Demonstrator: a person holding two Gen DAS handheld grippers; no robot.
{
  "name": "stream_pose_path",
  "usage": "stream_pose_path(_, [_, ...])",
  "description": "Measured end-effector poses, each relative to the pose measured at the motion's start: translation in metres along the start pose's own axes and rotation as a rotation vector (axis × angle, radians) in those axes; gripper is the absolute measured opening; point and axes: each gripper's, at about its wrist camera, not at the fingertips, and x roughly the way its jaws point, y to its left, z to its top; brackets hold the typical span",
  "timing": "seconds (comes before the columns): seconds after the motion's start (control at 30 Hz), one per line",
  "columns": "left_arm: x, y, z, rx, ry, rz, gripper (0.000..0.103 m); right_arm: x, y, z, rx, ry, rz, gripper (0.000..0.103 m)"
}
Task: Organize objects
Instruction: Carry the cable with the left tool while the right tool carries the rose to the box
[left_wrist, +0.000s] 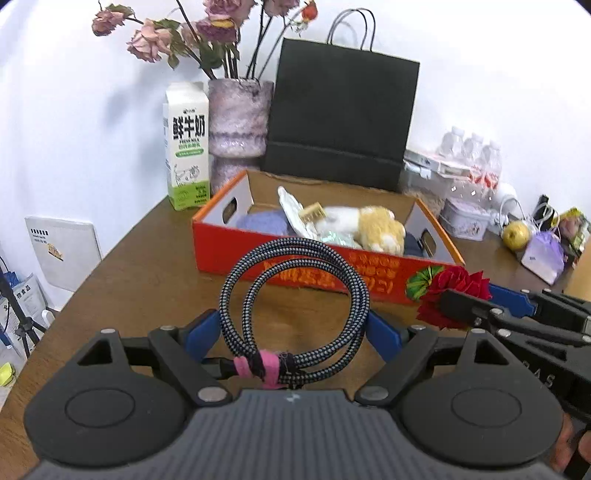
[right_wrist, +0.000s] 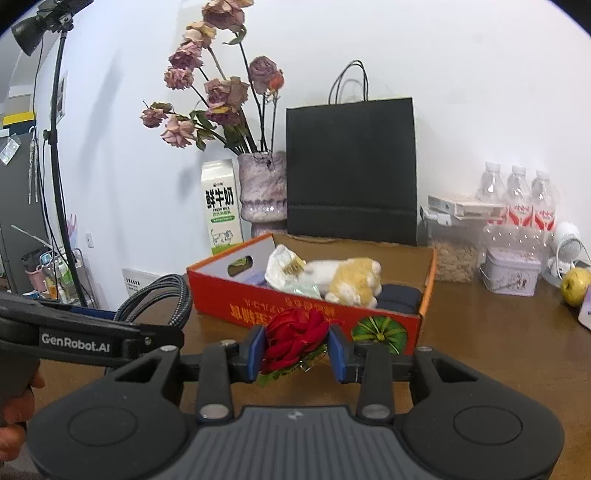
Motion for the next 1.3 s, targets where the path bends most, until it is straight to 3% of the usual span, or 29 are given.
stream_pose_path(0.5, [0.034, -0.003, 0.05, -0.052, -0.094, -0.005, 0.086, 0.042, -0.004, 0.035, 0.027, -0.058, -0.037, 0.035])
stream_pose_path(1.3, [0.157, -0.02, 0.11, 0.016, -0.099, -0.013, 0.086, 0.146, -0.064, 0.075, 0.048, -0.075, -0.116, 0.035])
